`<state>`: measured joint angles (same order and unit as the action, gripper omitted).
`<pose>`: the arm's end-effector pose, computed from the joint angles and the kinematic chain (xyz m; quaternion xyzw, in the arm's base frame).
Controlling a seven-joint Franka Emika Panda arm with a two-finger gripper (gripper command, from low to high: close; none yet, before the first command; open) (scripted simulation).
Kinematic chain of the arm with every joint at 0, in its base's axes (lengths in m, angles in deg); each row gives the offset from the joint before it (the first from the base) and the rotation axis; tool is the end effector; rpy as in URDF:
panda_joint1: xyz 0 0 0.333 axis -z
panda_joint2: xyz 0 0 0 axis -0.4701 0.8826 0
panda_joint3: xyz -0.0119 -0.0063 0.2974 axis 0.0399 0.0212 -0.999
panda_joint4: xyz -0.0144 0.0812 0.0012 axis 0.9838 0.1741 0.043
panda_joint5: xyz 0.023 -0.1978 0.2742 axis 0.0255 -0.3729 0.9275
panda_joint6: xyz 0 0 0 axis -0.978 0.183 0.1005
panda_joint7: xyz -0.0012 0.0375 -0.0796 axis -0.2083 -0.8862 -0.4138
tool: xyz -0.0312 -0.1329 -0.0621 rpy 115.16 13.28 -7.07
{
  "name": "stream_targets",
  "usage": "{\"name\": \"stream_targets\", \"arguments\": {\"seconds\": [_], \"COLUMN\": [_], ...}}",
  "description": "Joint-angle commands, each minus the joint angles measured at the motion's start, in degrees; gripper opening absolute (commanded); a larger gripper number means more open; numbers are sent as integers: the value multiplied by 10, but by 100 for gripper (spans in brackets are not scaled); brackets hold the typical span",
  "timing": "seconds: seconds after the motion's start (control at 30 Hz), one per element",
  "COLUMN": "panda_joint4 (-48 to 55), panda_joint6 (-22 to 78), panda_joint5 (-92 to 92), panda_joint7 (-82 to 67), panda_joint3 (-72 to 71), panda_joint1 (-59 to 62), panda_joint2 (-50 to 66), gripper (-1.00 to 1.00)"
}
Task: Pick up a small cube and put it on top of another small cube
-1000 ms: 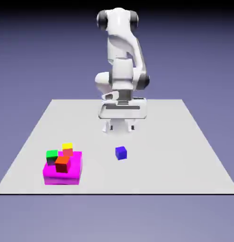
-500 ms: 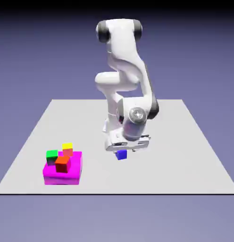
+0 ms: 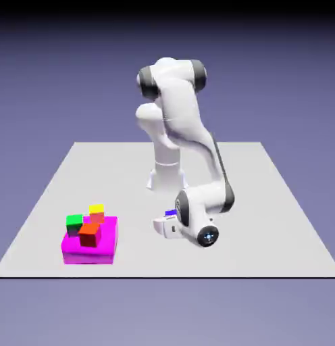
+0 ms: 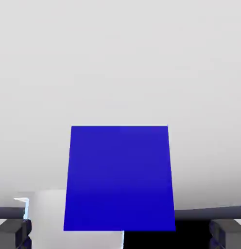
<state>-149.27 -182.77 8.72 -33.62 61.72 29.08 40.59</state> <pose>0.2996 0.0321 0.0846 0.8047 -0.1856 -0.4780 0.2991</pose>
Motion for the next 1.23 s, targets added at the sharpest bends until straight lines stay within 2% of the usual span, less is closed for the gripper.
{"name": "stream_targets", "arguments": {"seconds": [0.0,0.2,0.73,0.8,0.97,1.0,1.2], "panda_joint4": [0,71,403,408,323,323,408], "panda_joint6": [0,86,227,229,158,158,229], "panda_joint5": [0,16,-313,-318,-331,-331,-318], "panda_joint7": [0,-10,-383,-389,-359,-359,-389], "panda_joint3": [0,-10,85,86,95,95,86], "panda_joint1": [0,-8,61,62,92,92,62], "panda_joint2": [0,-16,27,28,14,14,28], "gripper": [-100,-100,-100,-100,-100,100,100]}}
